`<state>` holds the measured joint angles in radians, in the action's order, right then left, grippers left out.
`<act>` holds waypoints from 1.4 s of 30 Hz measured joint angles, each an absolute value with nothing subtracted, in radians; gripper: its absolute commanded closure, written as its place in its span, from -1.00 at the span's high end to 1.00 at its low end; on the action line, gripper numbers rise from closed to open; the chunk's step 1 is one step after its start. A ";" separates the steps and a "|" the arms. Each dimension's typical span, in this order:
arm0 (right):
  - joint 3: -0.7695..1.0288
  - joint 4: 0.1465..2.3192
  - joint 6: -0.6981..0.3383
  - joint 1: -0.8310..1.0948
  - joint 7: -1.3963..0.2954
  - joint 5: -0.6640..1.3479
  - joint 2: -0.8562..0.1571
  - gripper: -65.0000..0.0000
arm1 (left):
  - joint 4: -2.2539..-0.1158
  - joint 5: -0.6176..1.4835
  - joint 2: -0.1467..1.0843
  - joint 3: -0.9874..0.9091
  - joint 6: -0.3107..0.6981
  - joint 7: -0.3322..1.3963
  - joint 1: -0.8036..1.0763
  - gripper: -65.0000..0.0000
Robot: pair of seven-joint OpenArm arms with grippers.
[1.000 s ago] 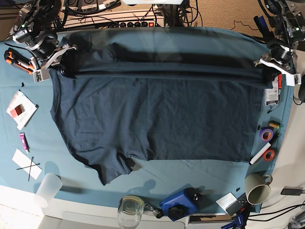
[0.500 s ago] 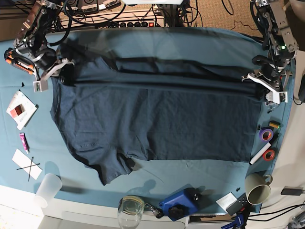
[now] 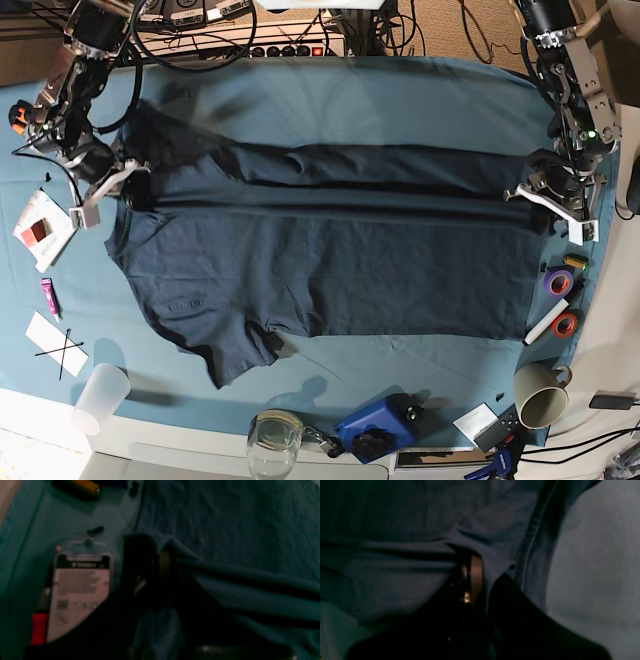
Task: Fold the T-shirt properly
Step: 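Lay the folded edge down and release with both grippers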
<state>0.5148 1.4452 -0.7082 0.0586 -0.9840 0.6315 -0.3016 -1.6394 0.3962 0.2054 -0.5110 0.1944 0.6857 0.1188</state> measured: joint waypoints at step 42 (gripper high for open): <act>0.515 1.343 -0.708 -0.011 -0.915 0.629 -0.302 -1.00 | -1.557 0.393 0.203 -0.512 0.191 0.778 -0.001 -1.00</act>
